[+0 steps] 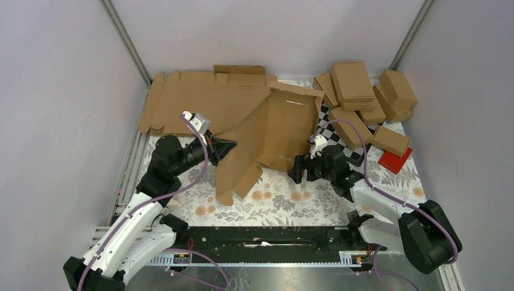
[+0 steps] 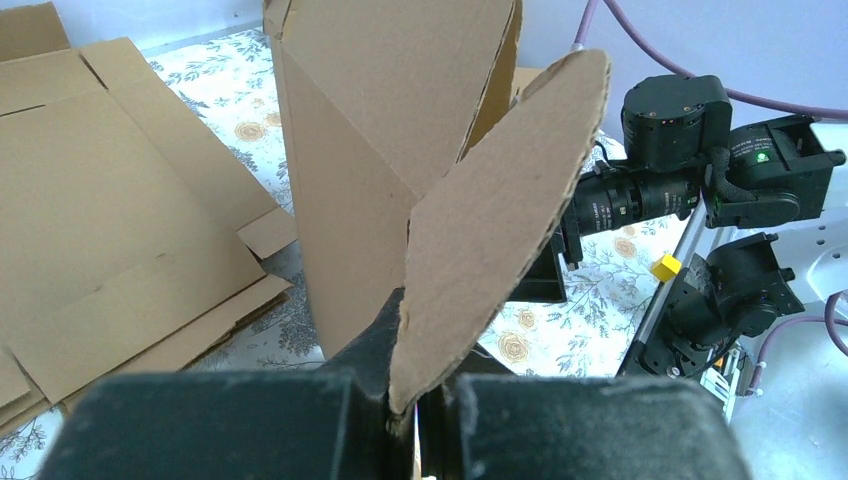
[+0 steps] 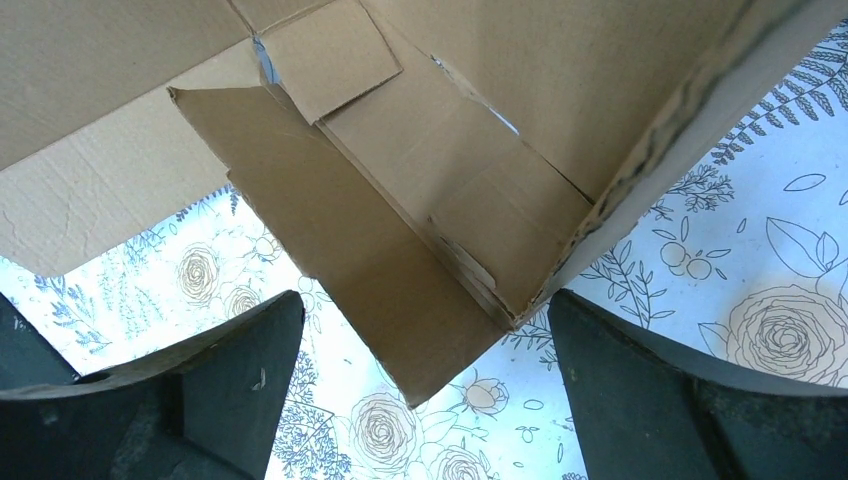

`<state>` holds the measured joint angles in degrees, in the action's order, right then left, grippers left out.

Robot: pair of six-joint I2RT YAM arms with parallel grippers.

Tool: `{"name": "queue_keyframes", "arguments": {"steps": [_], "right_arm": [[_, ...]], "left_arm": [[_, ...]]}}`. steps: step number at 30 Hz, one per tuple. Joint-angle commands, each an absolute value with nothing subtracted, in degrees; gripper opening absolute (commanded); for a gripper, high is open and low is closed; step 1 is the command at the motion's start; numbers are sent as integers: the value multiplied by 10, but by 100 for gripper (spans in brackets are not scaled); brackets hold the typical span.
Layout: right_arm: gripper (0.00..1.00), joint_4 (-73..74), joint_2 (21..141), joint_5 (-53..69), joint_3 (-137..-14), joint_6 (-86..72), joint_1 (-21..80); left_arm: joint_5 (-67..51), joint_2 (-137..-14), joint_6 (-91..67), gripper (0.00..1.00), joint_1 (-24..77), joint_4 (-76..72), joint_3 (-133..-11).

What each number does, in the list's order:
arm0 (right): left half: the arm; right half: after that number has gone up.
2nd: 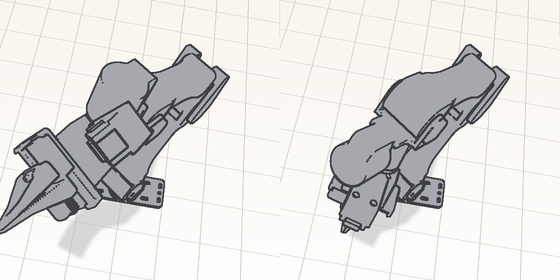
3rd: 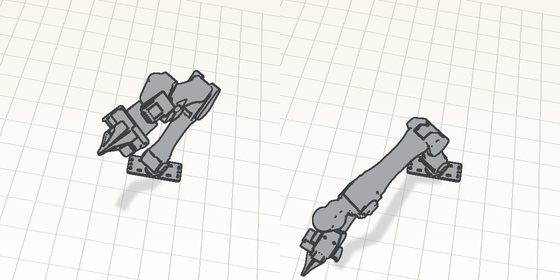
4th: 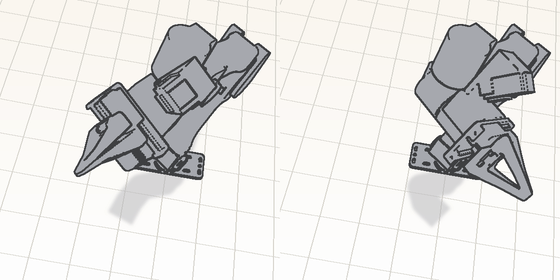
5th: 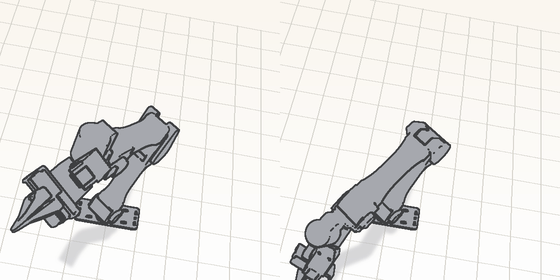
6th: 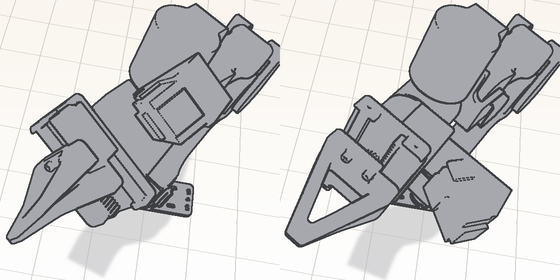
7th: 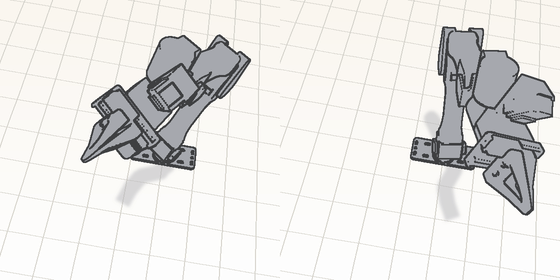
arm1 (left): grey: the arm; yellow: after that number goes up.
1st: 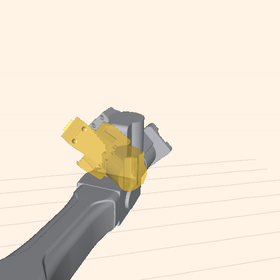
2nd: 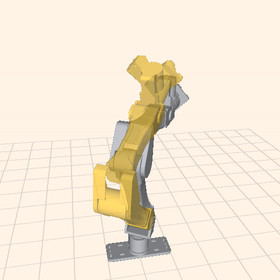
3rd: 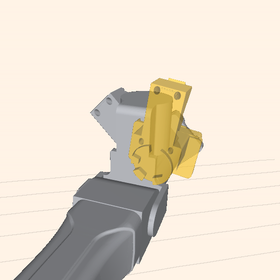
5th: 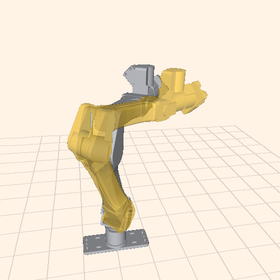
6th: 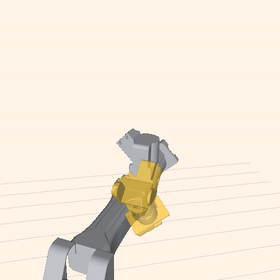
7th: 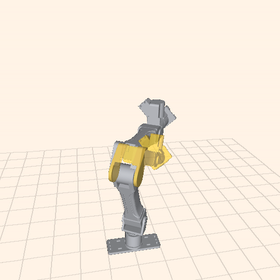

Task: Fold the paper box

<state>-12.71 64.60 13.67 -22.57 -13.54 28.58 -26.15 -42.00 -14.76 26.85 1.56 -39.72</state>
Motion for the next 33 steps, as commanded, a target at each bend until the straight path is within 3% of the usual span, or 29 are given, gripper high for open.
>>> {"name": "queue_keyframes", "arguments": {"steps": [1,9,16,22,33], "right_arm": [[100,-137,631,166,-229,-126,286],[100,-149,645,154,-227,-127,286],[99,-148,675,53,-257,-121,287],[76,-209,692,18,-256,-139,287],[67,-294,779,-26,-272,-157,286]], "left_arm": [[-284,-430,-154,0,270,29,-382],[-280,-431,-150,0,270,30,-383],[-271,-428,-149,0,270,34,-383],[-275,-432,-147,0,270,33,-386],[-284,-437,-152,0,270,33,-385]]}}
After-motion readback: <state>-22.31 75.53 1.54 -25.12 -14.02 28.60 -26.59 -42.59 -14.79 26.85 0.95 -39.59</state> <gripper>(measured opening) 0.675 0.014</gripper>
